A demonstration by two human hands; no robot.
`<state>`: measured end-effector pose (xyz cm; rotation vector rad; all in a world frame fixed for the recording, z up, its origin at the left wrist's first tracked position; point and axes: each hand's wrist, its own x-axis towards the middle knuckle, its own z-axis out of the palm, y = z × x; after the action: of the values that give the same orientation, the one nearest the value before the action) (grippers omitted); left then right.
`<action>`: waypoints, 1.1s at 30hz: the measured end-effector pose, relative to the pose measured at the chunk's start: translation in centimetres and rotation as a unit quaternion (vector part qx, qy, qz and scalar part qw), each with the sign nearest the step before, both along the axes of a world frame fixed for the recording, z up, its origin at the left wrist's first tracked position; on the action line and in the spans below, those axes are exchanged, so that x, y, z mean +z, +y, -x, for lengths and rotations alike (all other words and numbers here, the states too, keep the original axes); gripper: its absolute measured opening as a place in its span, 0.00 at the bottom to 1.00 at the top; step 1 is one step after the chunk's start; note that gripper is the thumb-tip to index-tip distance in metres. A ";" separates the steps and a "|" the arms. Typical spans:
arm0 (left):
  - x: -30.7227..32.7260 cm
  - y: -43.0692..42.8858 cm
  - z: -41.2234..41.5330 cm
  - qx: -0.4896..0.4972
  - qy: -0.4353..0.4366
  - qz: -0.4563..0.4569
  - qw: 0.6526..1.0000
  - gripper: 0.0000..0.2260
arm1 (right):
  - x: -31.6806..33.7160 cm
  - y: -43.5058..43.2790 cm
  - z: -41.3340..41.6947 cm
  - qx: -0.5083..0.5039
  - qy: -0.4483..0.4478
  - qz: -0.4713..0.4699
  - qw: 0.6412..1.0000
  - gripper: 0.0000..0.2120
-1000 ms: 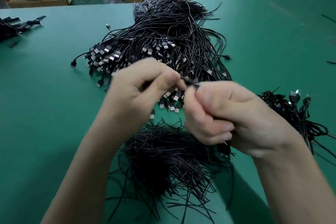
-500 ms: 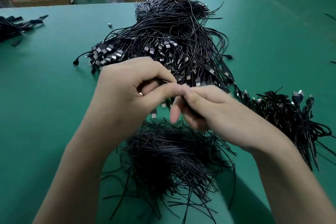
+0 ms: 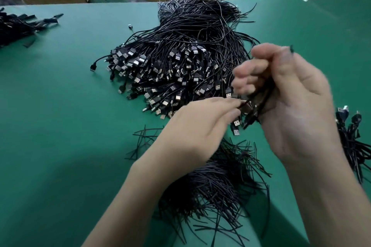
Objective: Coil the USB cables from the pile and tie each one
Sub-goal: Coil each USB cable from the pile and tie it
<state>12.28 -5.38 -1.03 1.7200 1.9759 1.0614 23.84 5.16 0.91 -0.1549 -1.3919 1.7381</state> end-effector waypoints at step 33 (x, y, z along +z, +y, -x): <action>0.5 -0.9 3.7 -0.039 -0.252 -0.145 0.956 0.03 | -0.7 0.2 -1.0 0.292 -0.232 -0.090 0.923 0.14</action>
<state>8.54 -6.30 -0.51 1.4434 1.4777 1.6337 24.80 5.39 0.19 -0.0509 -2.0987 2.1265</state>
